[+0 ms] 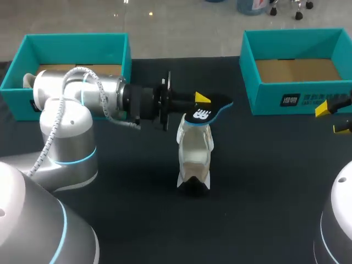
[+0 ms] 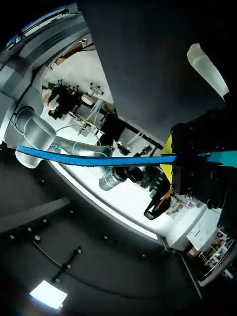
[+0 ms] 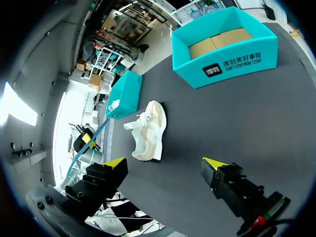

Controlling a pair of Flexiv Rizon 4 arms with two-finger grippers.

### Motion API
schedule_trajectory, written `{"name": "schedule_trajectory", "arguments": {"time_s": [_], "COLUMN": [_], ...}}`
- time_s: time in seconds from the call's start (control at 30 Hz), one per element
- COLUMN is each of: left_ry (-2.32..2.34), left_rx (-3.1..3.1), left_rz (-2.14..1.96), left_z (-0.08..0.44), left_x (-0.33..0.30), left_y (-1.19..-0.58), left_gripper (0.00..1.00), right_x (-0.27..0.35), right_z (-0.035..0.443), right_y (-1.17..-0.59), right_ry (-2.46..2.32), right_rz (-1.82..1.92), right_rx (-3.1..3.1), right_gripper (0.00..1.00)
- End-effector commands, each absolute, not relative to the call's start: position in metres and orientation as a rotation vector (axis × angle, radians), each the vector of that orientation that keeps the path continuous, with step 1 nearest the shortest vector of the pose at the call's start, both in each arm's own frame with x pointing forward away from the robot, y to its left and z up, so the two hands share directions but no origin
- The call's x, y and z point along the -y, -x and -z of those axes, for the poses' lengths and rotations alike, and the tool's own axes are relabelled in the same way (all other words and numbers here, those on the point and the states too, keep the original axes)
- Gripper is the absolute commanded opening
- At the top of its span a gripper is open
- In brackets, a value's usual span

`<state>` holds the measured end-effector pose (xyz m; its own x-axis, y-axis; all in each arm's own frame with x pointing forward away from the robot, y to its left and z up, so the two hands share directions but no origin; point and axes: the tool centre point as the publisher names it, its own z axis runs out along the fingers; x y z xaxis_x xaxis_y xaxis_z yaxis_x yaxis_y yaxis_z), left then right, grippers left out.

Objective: Take the shoe out of the shoebox, open the shoe tongue, remove and reinsert the insole, then place the shoe into the shoebox

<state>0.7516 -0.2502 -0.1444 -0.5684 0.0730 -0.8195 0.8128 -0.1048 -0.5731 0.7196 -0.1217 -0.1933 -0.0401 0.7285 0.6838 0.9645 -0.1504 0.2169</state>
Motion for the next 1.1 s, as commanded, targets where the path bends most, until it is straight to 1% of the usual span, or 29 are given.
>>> {"name": "schedule_trajectory", "arguments": {"time_s": [0.03, 0.43, 0.8, 1.1], "left_ry": [-0.977, -0.977, -0.895, -0.848], "left_rx": [-1.616, -1.616, -1.682, -1.705], "left_rz": [1.724, 1.724, 1.892, 1.986], "left_z": [0.143, 0.143, 0.145, 0.162], "left_x": [0.247, 0.247, 0.225, 0.218], "left_y": [-0.749, -0.749, -0.71, -0.684], "left_gripper": [0.0, 0.0, 0.0, 0.0], "right_x": [0.121, 0.121, 0.121, 0.121], "right_z": [0.193, 0.193, 0.193, 0.193], "right_y": [-0.718, -0.718, -0.718, -0.718], "right_ry": [1.916, 1.916, 1.916, 1.916], "right_rz": [0.997, 0.997, 0.997, 0.997], "right_rx": [1.792, 1.792, 1.792, 1.792], "right_gripper": [1.0, 1.0, 1.0, 1.0]}}
